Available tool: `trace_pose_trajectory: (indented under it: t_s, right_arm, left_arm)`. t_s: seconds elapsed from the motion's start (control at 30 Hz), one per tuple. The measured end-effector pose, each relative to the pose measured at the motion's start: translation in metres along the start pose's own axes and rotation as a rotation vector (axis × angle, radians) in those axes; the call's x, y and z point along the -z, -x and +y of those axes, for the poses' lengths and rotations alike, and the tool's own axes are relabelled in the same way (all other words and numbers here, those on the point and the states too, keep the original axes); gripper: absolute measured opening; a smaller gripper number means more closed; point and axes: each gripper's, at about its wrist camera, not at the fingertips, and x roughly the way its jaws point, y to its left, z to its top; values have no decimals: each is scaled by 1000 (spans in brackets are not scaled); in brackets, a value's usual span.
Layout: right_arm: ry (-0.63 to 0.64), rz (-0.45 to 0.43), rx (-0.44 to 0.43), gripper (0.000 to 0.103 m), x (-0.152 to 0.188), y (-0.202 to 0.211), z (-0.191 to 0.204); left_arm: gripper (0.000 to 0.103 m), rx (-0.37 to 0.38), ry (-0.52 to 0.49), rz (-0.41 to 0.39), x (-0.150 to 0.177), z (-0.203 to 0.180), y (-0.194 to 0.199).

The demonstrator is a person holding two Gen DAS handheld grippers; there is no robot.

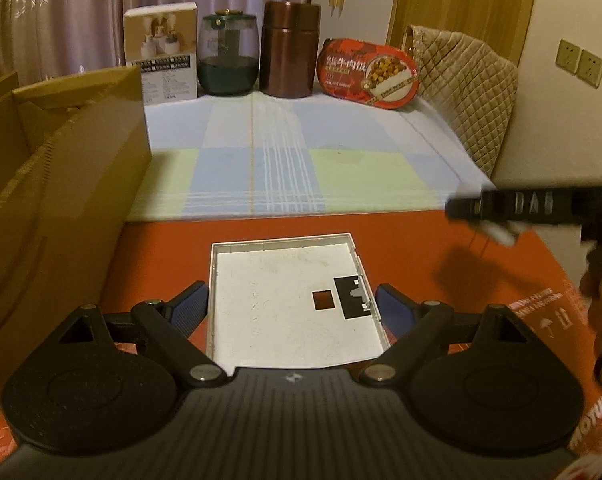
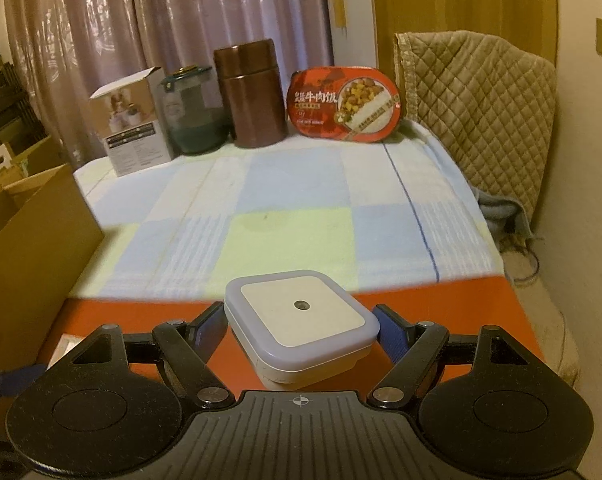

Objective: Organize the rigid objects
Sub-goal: 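Lift the white frame and white container off the table with both grippers, then carry the white frame and white container over the cardboard box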

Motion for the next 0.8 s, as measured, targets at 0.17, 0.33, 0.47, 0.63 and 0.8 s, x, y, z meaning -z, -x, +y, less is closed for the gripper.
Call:
trace_pose_trajectory:
  t_s: [0.17, 0.33, 0.47, 0.63, 0.8]
  right_arm:
    - [-22, 42, 18, 75, 25, 31, 15]
    - [-21, 48, 26, 75, 41, 68, 34]
    - [-16, 46, 22, 75, 49, 94, 50]
    - [19, 26, 20, 75, 49, 119, 70]
    - [54, -1, 12, 75, 46, 138, 90]
  left_arm:
    - [87, 9, -9, -19, 2, 5, 38]
    - [87, 17, -15, -44, 1, 10, 75]
    - [87, 23, -14, -68, 0, 16, 104]
    - [87, 20, -5, -91, 0, 26, 133]
    - [87, 9, 1, -111, 0, 38, 154]
